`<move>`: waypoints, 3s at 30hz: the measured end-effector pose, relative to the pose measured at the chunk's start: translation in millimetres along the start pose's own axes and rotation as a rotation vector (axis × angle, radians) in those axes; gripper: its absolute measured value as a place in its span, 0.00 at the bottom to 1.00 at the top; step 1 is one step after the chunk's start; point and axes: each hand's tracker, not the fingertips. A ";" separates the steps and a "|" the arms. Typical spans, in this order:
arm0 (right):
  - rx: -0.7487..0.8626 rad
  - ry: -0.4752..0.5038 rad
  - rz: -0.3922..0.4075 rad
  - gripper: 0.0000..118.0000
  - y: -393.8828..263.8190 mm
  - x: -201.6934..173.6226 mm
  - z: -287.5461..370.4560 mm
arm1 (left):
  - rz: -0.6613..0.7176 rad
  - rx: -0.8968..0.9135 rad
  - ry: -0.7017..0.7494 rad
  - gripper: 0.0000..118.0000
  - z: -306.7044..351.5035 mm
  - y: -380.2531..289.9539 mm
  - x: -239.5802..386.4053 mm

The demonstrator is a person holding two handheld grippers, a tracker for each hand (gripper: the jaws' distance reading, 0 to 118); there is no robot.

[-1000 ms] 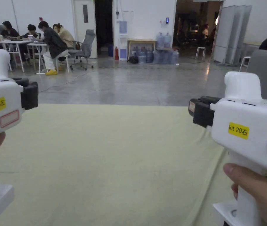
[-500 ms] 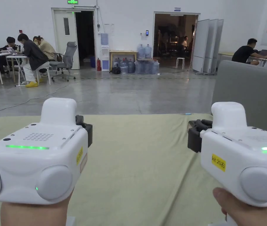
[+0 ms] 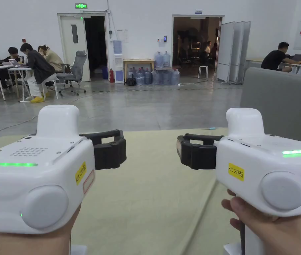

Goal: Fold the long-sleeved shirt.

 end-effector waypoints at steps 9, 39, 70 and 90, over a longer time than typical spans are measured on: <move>0.013 -0.123 0.031 1.00 -10.8 -20.0 15.0 | -0.016 0.007 0.029 1.00 -3.9 -1.7 -0.2; 0.002 -0.049 0.034 1.00 -12.0 -35.9 18.4 | -0.015 -0.013 0.010 1.00 0.6 -3.7 -1.5; 0.003 -0.050 0.034 1.00 -12.1 -39.9 15.0 | 0.016 -0.034 -0.034 1.00 2.9 0.1 -5.6; -0.002 -0.027 0.024 1.00 -11.0 -40.3 16.7 | 0.029 -0.038 -0.044 1.00 3.4 1.0 -7.8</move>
